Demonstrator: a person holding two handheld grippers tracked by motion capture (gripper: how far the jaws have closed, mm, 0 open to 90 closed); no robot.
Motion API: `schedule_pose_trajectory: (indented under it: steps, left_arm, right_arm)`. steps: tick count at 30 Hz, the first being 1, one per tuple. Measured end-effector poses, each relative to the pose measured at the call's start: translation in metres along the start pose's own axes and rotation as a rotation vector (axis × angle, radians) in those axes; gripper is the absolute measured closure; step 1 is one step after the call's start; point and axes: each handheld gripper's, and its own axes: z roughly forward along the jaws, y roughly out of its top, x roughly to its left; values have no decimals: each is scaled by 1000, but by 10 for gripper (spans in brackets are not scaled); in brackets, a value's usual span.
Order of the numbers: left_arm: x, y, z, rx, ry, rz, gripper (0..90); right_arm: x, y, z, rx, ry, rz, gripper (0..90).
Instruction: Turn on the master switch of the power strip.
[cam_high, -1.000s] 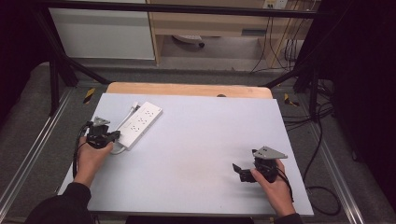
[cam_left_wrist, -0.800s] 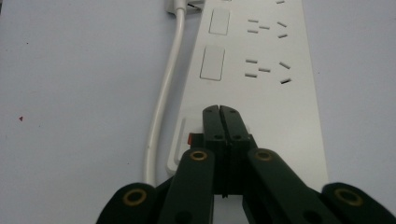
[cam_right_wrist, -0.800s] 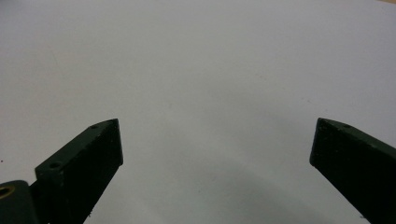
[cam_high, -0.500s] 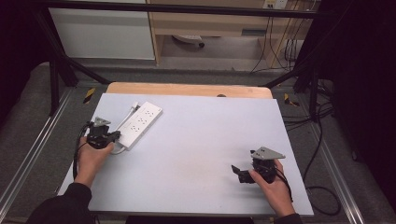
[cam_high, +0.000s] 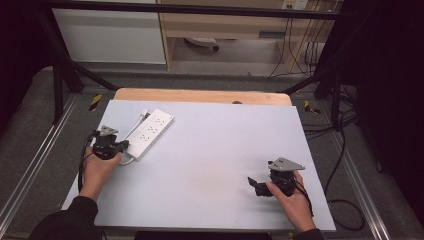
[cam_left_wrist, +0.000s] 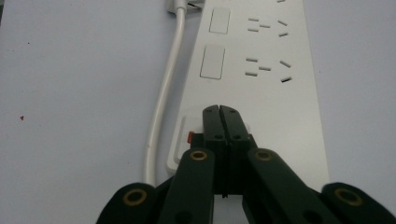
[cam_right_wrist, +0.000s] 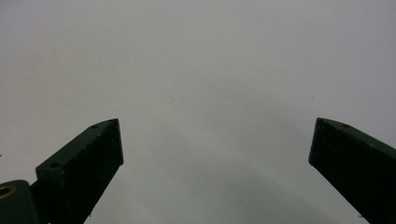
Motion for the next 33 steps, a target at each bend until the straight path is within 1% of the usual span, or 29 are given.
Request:
schedule_pose_trajectory:
  steps: [7, 11, 13, 15, 17, 20, 25, 31, 33]
  left_arm:
    - [1, 0, 0, -2, -7, -9, 900]
    - [1, -1, 0, -4, -5, -4, 900]
    - [1, -1, 0, -8, -7, -8, 900]
    - [2, -2, 0, -16, -7, -25, 900]
    - [1, -2, 0, -16, -3, -14, 900]
    - [0, -2, -1, -17, 2, -11, 900]
    - [0, -1, -1, -14, 2, -12, 900]
    - [0, -1, -1, -13, 2, -9, 900]
    - [1, 0, -2, -15, -2, -17, 900]
  right_arm:
    - [-1, 0, 0, 4, -5, 0, 36]
    - [-1, -1, -1, 9, -6, 4, 36]
    - [-1, -1, -1, 9, -5, 6, 36]
    - [-1, -1, -1, 10, -7, 6, 37]
    - [-2, -1, 0, 16, -12, 5, 37]
    - [-2, -1, 0, 17, -13, 7, 37]
    - [-2, -1, 0, 13, -14, 3, 37]
    - [-2, -1, -1, 9, -13, 10, 37]
    - [-2, -1, -1, 9, -14, 6, 37]
